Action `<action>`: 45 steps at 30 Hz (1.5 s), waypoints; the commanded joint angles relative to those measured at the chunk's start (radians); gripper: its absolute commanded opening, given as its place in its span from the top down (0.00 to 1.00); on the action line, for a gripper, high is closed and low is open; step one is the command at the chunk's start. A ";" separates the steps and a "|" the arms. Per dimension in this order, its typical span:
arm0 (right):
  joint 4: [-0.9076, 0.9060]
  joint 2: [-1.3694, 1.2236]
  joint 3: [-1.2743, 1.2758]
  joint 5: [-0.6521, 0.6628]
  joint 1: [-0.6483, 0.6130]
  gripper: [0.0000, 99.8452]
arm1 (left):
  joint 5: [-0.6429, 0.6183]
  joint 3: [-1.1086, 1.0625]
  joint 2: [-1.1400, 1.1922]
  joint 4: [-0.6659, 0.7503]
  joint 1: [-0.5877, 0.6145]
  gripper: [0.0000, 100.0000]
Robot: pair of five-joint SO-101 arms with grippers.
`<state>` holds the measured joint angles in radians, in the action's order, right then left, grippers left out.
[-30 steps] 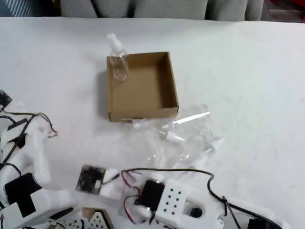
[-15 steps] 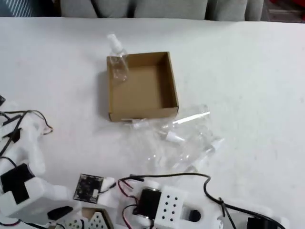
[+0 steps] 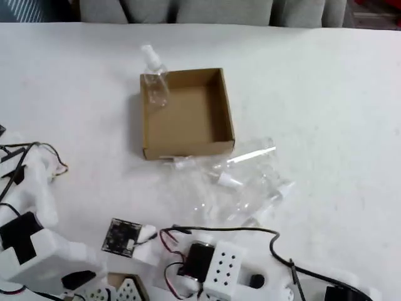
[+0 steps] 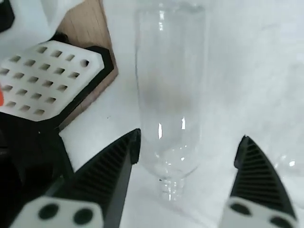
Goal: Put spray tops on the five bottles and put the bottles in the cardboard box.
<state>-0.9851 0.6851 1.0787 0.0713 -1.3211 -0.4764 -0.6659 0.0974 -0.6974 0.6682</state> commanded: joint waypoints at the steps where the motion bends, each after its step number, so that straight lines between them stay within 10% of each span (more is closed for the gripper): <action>1: 0.044 -0.064 -0.002 0.000 0.016 0.72 | -0.008 0.048 0.010 -0.003 0.022 0.95; 15: 0.053 -0.272 -0.132 0.058 0.171 0.98 | -0.006 0.043 0.007 -0.005 0.024 0.95; 25: 0.056 -0.283 -0.213 0.281 0.251 0.98 | 0.044 0.041 0.004 -0.026 0.024 0.95; 37: -0.071 -0.262 -0.215 0.186 0.318 0.93 | 0.083 0.051 0.002 -0.023 0.025 0.95; 45: -0.085 -0.133 -0.178 0.189 0.579 0.92 | 0.338 0.169 -0.113 -0.031 0.039 0.95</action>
<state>-1.0618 0.4918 0.9083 0.2693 -0.8301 -0.2493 -0.5923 0.0898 -0.7219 0.6882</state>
